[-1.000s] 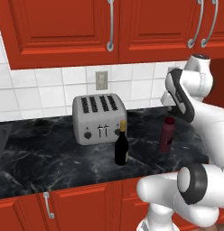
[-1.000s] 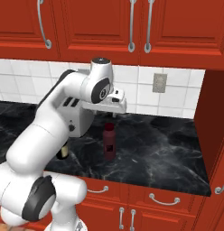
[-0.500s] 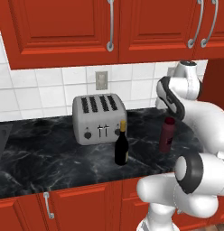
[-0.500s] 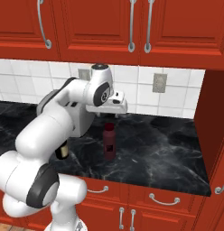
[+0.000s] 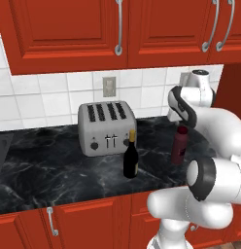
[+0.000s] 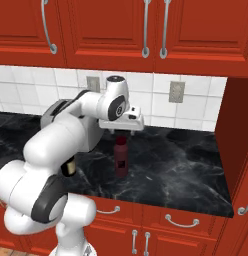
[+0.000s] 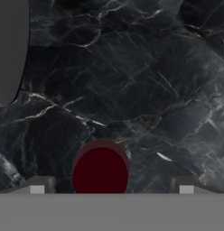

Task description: There is a wine glass and glass cup on the dining counter. Place the wine bottle next to the wine glass and the juice bottle next to the glass cup.

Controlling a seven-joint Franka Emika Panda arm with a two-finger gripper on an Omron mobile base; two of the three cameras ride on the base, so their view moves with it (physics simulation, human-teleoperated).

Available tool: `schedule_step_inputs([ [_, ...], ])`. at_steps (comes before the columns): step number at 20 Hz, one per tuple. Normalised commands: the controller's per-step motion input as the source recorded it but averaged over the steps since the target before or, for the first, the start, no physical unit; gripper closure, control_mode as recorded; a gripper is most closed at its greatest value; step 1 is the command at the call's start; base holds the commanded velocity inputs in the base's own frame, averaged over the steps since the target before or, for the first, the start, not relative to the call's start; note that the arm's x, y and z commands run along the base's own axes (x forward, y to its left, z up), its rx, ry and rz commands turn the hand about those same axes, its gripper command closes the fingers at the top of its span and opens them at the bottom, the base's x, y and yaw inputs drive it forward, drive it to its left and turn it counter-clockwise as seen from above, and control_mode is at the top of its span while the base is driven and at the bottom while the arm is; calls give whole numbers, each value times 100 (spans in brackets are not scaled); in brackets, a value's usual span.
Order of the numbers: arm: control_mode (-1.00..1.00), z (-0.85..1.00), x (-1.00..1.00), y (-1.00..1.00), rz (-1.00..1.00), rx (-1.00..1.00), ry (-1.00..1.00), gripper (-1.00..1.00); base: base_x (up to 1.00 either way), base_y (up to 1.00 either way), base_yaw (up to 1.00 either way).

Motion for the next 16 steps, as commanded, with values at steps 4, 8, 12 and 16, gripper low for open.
schedule_step_inputs([
  [4,-100,-22,0,-4,0,0,9,-100,0,0,0],
  [8,-100,-22,0,-1,0,1,6,-100,0,0,0],
  [12,-100,-19,0,-2,0,4,3,-100,0,0,0],
  [16,-100,-18,0,-2,0,6,1,-100,0,0,0],
])
